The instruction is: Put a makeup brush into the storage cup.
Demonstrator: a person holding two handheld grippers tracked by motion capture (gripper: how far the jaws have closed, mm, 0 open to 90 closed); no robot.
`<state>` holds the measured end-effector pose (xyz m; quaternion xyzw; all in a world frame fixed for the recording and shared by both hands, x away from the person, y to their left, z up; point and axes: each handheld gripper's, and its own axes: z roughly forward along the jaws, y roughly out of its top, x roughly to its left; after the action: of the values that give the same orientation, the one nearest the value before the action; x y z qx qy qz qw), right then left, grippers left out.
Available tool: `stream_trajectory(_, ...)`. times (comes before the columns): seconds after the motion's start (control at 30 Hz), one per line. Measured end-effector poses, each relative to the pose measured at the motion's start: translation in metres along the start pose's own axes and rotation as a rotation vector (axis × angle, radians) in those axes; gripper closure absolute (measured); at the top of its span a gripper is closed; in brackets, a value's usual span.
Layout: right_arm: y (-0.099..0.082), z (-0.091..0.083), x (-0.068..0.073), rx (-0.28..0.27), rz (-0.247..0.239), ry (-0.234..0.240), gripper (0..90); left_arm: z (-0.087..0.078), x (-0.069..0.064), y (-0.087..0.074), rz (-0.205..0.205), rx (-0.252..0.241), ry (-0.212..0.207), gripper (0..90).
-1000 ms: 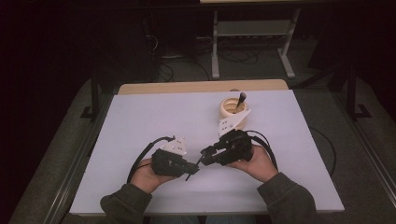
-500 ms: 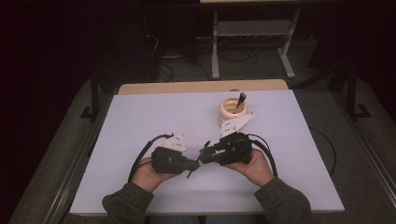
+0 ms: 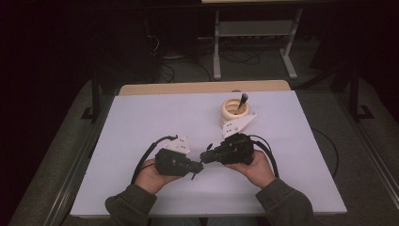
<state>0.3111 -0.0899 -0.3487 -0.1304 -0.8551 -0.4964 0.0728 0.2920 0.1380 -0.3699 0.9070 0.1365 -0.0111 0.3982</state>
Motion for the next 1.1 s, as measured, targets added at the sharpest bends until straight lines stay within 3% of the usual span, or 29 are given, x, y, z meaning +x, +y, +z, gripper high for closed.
stream_trajectory(0.3,-0.001,-0.003,-0.002,0.044,0.008,-0.024,84.6,0.000,-0.002,-0.003,-0.012,0.006,0.004,67.1)
stream_trajectory(0.37,-0.001,-0.004,-0.003,0.051,0.011,-0.031,84.6,-0.001,-0.001,-0.005,-0.003,0.009,0.010,66.2)
stream_trajectory(0.47,-0.002,-0.006,-0.005,0.061,0.018,-0.038,84.6,-0.001,-0.001,-0.008,-0.026,-0.006,0.009,64.9)
stream_trajectory(0.7,-0.005,-0.012,-0.009,0.086,0.021,-0.063,84.6,-0.005,-0.001,-0.013,-0.033,-0.021,0.022,63.1)
stream_trajectory(1.1,-0.010,-0.025,-0.020,0.105,0.079,-0.093,84.6,-0.010,0.001,-0.022,-0.040,-0.027,0.053,59.8)
